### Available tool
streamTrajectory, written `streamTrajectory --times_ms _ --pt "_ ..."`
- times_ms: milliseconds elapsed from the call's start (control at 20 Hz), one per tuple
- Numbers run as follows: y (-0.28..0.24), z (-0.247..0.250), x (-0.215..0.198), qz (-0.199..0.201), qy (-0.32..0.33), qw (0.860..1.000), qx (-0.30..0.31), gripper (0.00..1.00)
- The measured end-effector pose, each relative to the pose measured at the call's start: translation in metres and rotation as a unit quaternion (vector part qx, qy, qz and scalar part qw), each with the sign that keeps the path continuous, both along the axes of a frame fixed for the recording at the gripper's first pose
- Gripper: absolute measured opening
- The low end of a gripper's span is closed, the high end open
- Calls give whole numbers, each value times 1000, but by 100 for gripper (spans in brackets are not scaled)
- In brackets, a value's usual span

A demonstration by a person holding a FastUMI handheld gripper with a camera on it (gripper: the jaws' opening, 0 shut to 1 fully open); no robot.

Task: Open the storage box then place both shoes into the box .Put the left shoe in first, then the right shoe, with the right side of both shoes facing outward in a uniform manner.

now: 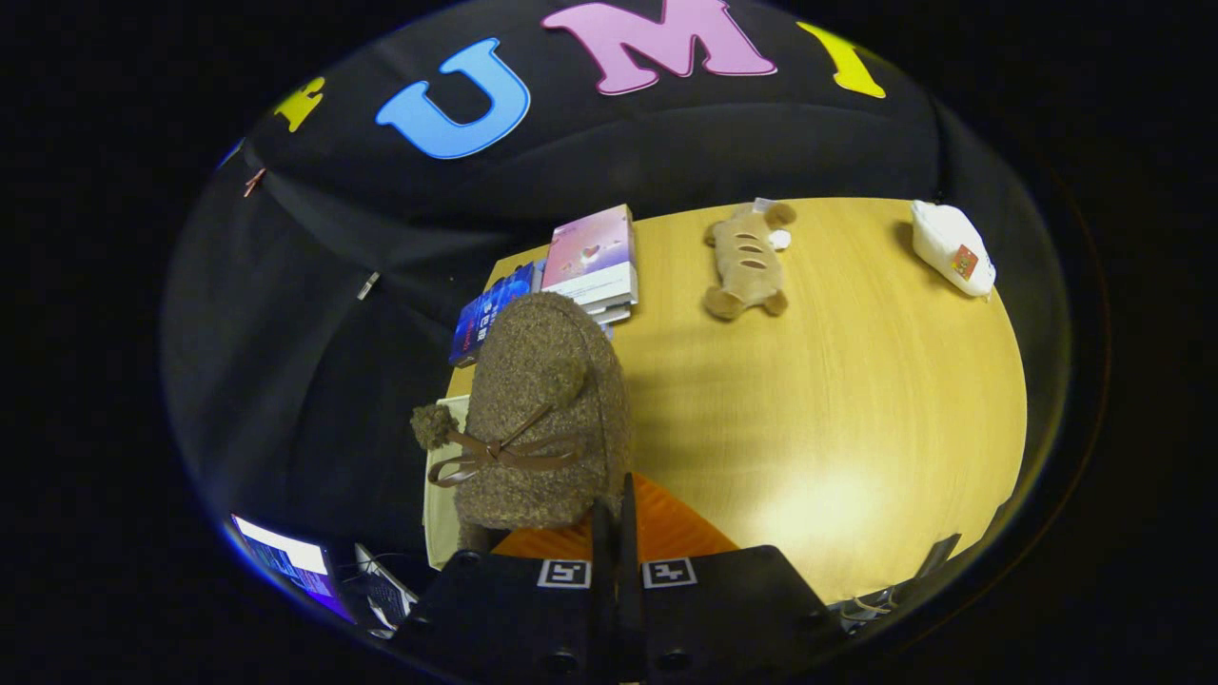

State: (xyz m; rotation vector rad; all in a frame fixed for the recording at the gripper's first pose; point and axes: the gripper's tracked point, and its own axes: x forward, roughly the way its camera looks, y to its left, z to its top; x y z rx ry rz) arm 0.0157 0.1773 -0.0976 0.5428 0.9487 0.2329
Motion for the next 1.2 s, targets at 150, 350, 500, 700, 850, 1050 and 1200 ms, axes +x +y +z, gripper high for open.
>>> streamTrajectory --times_ms 150,350,500,700,850,1050,1200 --pt "34 1 2 6 19 1000 -18 5" --pt "79 -9 1 26 37 998 -36 5" --pt "100 -26 -1 42 49 996 -66 5" --pt "116 -51 -6 53 64 991 -104 5" --pt "120 -62 -10 58 69 988 -127 5" --pt "120 -69 -9 52 72 986 -140 5" --pt "124 -67 -10 58 74 987 -134 11"
